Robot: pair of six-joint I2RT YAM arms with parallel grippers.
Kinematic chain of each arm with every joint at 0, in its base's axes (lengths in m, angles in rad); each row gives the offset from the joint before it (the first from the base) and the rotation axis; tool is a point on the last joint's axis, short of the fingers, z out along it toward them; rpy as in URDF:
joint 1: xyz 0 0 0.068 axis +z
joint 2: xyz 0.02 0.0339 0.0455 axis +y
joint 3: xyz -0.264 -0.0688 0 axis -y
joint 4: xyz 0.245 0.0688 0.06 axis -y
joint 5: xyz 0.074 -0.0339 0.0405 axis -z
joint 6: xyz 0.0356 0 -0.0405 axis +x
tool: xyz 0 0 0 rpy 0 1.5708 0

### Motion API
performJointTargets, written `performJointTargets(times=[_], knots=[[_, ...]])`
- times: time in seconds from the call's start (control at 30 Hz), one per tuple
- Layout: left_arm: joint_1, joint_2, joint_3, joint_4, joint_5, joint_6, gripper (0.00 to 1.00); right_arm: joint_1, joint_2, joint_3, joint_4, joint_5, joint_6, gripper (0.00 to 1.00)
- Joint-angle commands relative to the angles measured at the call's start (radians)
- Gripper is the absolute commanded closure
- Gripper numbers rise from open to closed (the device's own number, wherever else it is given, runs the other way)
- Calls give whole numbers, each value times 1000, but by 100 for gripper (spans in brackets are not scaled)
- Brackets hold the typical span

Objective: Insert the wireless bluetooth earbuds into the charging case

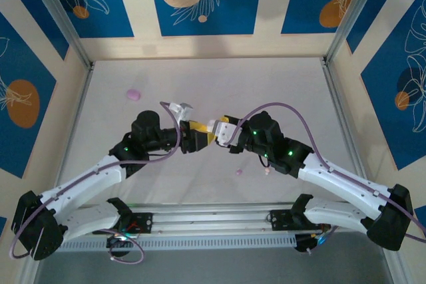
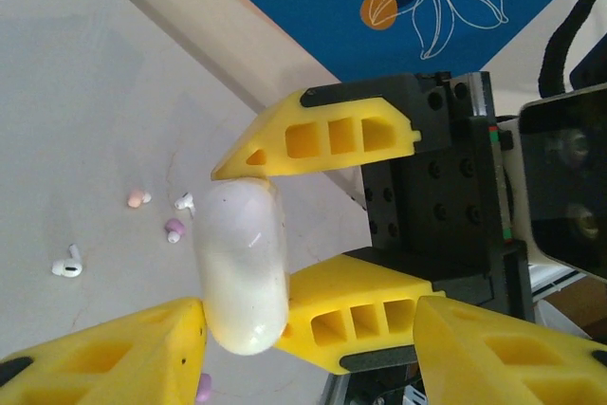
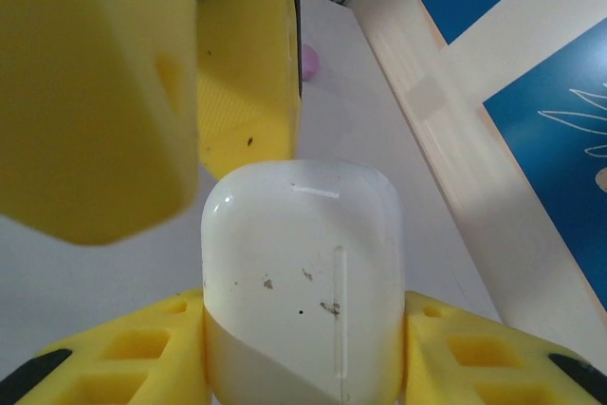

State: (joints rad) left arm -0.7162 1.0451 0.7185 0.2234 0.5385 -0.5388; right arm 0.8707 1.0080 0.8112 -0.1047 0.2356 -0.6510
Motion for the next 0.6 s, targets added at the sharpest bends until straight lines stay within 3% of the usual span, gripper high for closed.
performJointTargets(times=[0.0,0.23,0.37,0.57], knots=[[-14,13,38,5,0,27,43,7,-25,-10,53,-48,-14,55],[-16,39,56,-27,-24,39,42,6,-29,-12,66,-66,-11,56],[-17,55,73,-32,-22,35,53,6,-35,-16,68,-81,-22,56],[-19,76,94,-53,-28,37,59,14,-37,-9,56,-63,-48,55]])
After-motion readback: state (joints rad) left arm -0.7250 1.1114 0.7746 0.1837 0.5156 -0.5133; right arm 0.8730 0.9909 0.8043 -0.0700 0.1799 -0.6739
